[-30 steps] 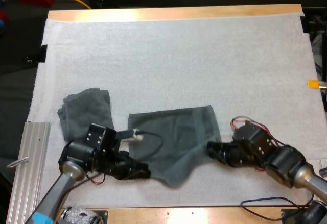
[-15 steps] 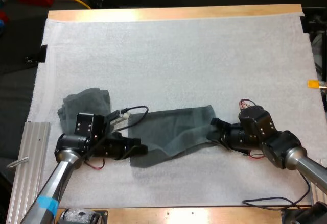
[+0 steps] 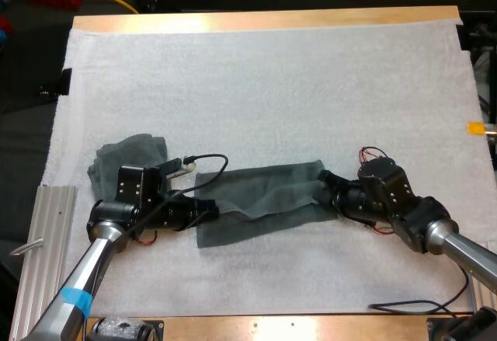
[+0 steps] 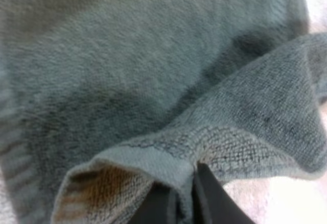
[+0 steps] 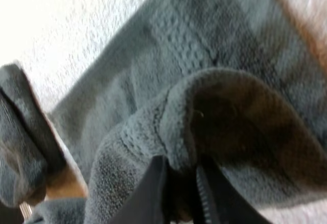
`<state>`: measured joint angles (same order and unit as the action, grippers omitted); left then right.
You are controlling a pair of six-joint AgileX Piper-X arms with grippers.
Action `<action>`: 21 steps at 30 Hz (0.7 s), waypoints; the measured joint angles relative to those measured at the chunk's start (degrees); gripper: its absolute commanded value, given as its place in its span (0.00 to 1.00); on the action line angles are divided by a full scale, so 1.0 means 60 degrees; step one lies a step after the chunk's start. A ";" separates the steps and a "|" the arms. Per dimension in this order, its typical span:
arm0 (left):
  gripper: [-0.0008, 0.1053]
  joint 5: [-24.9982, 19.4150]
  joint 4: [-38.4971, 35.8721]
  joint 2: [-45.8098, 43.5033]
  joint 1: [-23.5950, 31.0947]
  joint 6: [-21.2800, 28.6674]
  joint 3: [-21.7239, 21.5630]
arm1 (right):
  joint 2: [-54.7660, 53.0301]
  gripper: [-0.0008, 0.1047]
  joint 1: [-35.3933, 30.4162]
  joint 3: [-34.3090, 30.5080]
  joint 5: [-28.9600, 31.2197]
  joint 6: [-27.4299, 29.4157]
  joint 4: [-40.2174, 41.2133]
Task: Pick towel from pile, fold and stack
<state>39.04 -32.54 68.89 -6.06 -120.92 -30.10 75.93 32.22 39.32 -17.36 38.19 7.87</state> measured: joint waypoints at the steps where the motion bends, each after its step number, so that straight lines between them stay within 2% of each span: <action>1: 0.01 -0.0076 0.0094 0.0000 0.0000 0.0000 0.0000 | 0.0051 0.03 0.0000 0.0000 0.0014 -0.0037 -0.0085; 13: 0.02 -0.1083 0.0435 0.0000 0.0000 0.0000 0.0000 | 0.0522 0.03 0.0000 0.0000 0.0156 -0.0233 -0.0560; 21: 0.30 -0.1157 0.0650 0.0000 0.0000 0.0000 0.0000 | 0.0522 0.03 0.0000 0.0000 0.0325 -0.0233 -0.1280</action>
<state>32.09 -28.64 68.89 -6.06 -120.92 -30.10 79.06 32.22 39.32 -15.41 36.79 0.19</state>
